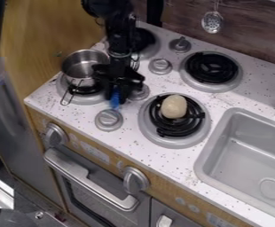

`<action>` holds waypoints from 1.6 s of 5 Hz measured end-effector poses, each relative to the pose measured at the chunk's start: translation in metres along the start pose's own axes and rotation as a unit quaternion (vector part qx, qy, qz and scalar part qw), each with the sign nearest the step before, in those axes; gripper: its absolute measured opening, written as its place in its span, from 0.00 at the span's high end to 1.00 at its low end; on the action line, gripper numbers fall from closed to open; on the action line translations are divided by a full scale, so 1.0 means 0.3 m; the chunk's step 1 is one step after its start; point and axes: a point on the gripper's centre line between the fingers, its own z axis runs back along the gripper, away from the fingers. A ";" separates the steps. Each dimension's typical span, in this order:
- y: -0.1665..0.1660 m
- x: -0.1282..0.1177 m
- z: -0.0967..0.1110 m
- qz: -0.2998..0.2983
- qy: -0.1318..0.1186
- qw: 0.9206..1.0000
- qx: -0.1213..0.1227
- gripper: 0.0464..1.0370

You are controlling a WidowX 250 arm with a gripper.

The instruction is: Put the blue object on the up right burner

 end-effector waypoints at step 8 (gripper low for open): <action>-0.488 0.278 0.066 -0.165 -0.076 0.983 0.014 0.64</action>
